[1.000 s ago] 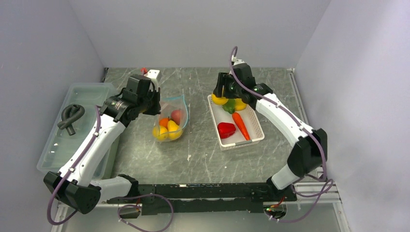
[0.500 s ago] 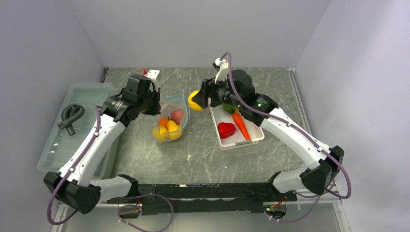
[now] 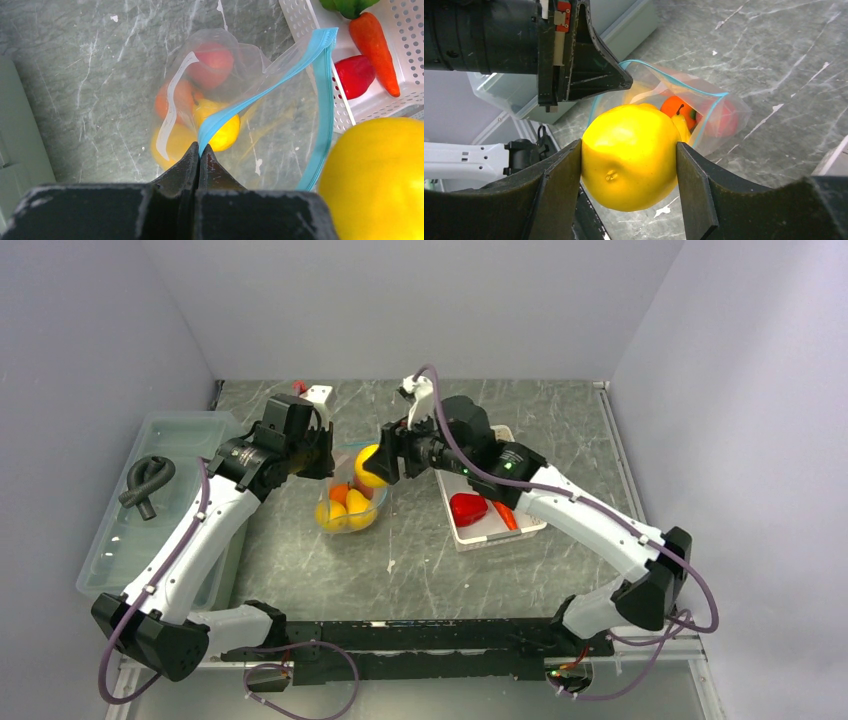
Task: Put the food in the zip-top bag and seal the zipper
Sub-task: Place the fake fruit in the zipper food storage bag.
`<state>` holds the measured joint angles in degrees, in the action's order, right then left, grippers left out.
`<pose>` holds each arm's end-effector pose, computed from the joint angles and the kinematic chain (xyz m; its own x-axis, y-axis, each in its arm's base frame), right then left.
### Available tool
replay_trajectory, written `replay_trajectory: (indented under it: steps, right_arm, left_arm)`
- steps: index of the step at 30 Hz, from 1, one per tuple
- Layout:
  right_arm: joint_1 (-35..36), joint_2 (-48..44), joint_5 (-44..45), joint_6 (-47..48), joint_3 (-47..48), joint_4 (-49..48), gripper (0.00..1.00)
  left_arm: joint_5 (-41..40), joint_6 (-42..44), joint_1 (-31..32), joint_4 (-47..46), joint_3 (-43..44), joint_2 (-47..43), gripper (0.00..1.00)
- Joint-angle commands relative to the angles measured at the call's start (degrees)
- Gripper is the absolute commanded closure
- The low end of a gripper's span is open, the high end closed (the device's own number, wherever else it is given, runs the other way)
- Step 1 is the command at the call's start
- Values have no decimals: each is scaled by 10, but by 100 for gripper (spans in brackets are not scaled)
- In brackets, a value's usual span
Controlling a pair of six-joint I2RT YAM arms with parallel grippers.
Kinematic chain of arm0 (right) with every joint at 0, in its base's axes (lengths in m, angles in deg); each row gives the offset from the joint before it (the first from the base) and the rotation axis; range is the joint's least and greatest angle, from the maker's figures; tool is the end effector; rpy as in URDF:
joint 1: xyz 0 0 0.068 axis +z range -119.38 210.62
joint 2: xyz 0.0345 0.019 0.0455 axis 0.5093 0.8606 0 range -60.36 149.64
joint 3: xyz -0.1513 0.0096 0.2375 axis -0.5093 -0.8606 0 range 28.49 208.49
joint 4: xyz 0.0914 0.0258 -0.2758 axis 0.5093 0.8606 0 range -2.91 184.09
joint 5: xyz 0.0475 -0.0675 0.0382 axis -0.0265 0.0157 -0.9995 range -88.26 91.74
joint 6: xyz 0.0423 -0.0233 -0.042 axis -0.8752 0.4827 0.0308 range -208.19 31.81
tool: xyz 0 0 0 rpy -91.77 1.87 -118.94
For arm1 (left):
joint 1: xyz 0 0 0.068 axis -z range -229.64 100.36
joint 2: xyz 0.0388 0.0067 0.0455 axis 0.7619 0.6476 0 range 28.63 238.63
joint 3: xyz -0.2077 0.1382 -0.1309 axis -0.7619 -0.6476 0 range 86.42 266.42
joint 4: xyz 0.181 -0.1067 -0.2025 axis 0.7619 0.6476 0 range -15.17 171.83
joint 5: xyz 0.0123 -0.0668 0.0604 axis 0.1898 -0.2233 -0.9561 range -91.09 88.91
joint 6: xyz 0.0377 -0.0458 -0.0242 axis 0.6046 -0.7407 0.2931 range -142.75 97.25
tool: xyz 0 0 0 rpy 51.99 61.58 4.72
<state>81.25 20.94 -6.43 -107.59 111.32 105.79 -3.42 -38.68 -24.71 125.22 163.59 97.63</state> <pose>0.2303 0.2918 0.4146 -0.4596 -0.0416 -0.8872 -0.7408 0.5690 0.3571 0.2543 -0.1159 0.3843 -0.6940 0.0203 -0.7197 0.2115 0.9612 -0.1769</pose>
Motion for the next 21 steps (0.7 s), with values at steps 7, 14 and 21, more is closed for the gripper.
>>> replay_trajectory:
  steps: [7,14,21]
  right_arm:
    - [29,82,30,13,65,-22,78]
    - [40,145,92,23,89,3,76]
    - [48,182,142,24,108,17,61]
  left_arm:
    - [18,1,-2,-12,28,-2,100]
    - [18,2,-2,-12,29,-4,100]
    - [33,1,-2,-9,34,-7,100]
